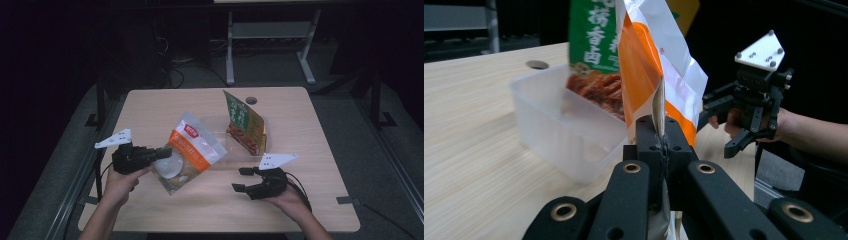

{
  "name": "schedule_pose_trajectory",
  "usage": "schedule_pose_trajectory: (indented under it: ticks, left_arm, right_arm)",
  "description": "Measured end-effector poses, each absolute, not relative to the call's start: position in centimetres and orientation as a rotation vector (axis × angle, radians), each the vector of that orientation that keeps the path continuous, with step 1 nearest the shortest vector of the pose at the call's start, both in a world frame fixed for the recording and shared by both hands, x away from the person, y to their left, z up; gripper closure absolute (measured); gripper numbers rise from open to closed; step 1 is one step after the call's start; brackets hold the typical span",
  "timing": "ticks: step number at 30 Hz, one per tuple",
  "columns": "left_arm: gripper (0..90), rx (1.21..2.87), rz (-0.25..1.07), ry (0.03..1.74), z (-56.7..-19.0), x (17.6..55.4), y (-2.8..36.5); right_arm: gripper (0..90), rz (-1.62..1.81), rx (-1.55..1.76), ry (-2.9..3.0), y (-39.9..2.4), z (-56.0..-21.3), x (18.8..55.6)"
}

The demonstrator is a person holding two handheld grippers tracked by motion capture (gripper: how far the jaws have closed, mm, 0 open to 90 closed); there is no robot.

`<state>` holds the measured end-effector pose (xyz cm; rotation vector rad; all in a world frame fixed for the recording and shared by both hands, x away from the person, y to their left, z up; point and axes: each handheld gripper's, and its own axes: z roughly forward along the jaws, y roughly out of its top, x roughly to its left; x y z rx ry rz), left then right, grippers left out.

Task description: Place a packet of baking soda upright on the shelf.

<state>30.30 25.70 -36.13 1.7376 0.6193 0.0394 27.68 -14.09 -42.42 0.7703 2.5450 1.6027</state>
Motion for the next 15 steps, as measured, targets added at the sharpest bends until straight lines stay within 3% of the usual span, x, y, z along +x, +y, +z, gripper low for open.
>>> schedule_pose_trajectory:
  ticks: [15]
  left_arm:
    - [89.7,1.706,-0.011,0.569,-37.3,29.8,22.7]
  right_arm:
    - [39.6,1.837,0.685,2.459,-10.8,-41.6,28.8]
